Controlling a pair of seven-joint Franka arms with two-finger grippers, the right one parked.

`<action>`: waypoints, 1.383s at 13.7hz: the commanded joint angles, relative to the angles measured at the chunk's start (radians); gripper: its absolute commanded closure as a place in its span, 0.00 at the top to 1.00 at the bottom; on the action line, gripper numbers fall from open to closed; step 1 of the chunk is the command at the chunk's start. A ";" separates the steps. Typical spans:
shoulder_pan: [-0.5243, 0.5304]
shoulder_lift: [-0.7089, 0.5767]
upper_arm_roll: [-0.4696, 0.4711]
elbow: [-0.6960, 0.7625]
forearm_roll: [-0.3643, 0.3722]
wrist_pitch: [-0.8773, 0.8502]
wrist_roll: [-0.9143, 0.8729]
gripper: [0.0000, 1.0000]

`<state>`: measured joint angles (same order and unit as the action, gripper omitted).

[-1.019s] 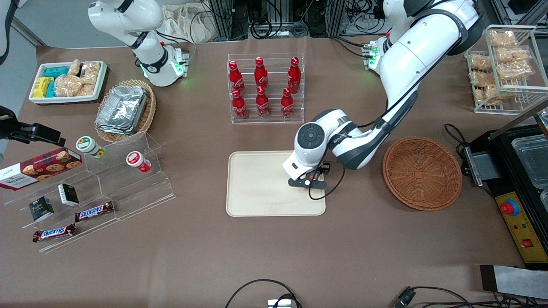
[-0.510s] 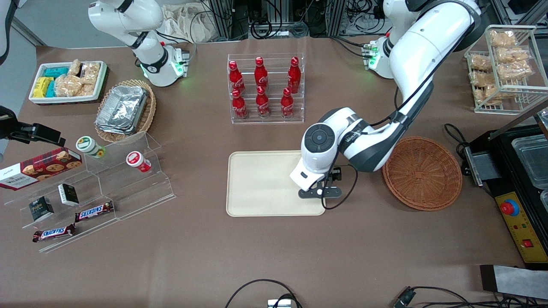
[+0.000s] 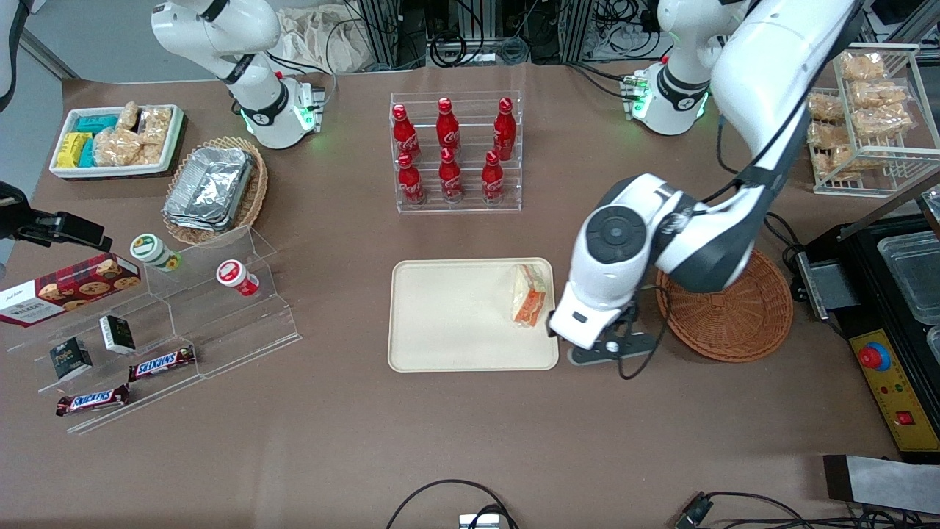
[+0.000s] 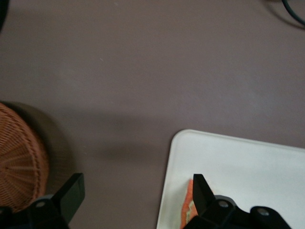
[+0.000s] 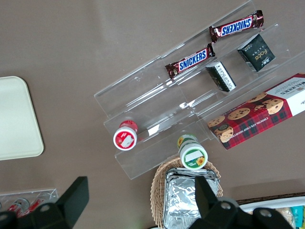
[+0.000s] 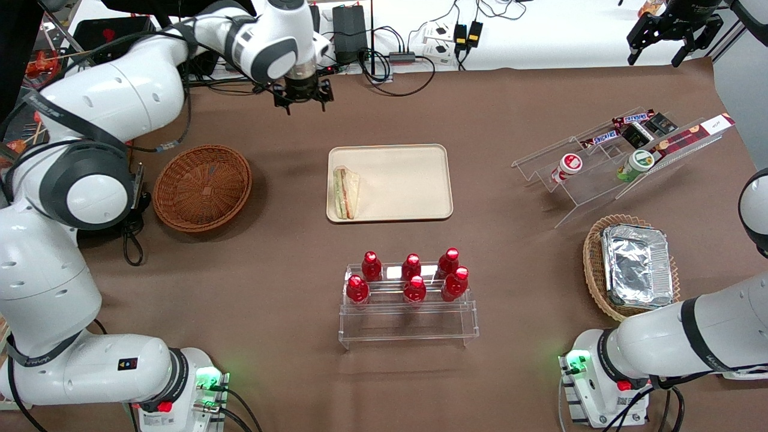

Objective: Place sandwich from basket to tray

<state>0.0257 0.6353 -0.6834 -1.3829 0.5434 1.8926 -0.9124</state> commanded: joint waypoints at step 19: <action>0.143 -0.274 0.243 -0.030 -0.345 -0.158 0.551 1.00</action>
<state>0.1795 0.4566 -0.5239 -1.3394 0.2755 1.7403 -0.4669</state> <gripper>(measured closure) 0.000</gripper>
